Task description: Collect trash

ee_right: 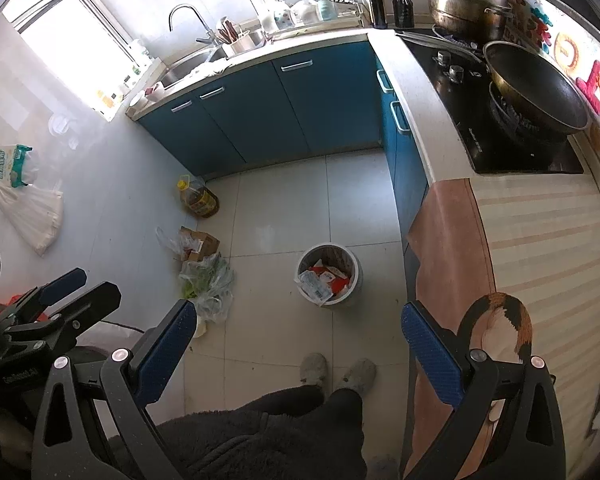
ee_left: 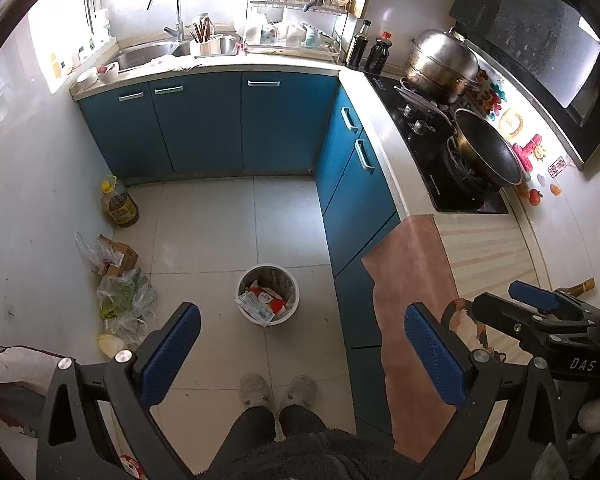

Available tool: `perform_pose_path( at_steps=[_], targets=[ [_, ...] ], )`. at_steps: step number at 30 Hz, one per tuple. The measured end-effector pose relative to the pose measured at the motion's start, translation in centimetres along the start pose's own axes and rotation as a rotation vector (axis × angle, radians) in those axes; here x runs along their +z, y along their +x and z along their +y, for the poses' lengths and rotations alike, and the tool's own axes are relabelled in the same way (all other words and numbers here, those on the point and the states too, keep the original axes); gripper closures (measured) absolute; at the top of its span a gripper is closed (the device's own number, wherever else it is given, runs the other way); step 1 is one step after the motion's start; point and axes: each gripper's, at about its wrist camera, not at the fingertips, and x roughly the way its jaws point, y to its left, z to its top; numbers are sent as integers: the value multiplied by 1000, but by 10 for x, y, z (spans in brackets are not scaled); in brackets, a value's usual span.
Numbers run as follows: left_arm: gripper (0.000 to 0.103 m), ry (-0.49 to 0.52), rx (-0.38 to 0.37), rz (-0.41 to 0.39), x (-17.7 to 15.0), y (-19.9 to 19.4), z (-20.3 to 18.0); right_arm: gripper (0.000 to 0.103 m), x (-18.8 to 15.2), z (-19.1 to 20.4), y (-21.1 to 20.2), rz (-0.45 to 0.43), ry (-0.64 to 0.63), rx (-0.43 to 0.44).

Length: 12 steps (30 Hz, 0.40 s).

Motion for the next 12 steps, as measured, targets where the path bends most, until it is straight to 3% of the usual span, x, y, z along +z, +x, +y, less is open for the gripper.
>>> perform_pose_path(
  at_steps=[12],
  targets=[
    [0, -12, -5, -3, -7, -1, 0, 0, -1, 1, 1, 1, 3, -2]
  ],
)
